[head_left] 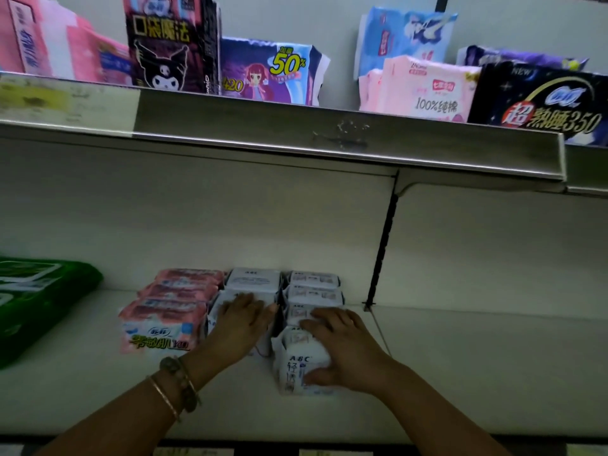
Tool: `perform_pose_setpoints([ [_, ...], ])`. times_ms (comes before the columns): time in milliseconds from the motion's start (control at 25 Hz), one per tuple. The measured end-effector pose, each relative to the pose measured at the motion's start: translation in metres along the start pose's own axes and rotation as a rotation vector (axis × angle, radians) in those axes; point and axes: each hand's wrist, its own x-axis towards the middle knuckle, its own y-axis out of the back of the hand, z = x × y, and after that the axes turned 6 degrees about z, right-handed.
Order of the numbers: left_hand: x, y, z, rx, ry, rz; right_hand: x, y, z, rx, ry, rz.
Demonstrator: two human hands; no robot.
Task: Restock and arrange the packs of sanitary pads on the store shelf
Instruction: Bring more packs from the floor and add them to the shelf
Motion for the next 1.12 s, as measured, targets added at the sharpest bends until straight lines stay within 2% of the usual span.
perform_pose_setpoints([
  [40, -0.003, -0.001, -0.001, -0.043, 0.044, 0.119, 0.0, 0.003, -0.001, 0.037, -0.032, -0.064],
  [120, -0.008, -0.003, 0.0, -0.074, 0.091, 0.081, 0.0, 0.011, -0.004, 0.06, -0.07, -0.155],
  [200, -0.02, 0.0, 0.012, -0.206, 0.131, 0.184, -0.003, 0.023, -0.011, 0.062, -0.091, -0.175],
  [280, -0.038, 0.005, 0.029, -0.275, 0.173, 0.23, -0.008, 0.032, -0.021, 0.153, -0.134, -0.065],
  [400, -0.073, 0.007, 0.053, -0.313, 0.09, 0.255, -0.027, 0.035, -0.033, 0.333, -0.187, 0.224],
  [480, -0.101, 0.008, 0.071, -0.325, 0.067, 0.27, -0.044, 0.04, -0.045, 0.433, -0.247, 0.257],
  [640, -0.157, 0.002, 0.099, -0.329, 0.128, 0.215, -0.083, 0.048, -0.063, 0.559, -0.274, 0.391],
  [800, -0.195, 0.005, 0.116, -0.287, 0.179, 0.179, -0.113, 0.046, -0.078, 0.557, -0.304, 0.494],
  [1000, -0.233, 0.011, 0.142, -0.234, 0.227, 0.09, -0.151, 0.056, -0.103, 0.484, -0.316, 0.438],
  [1120, -0.258, 0.005, 0.147, -0.282, 0.223, 0.036, -0.173, 0.061, -0.119, 0.475, -0.428, 0.382],
])
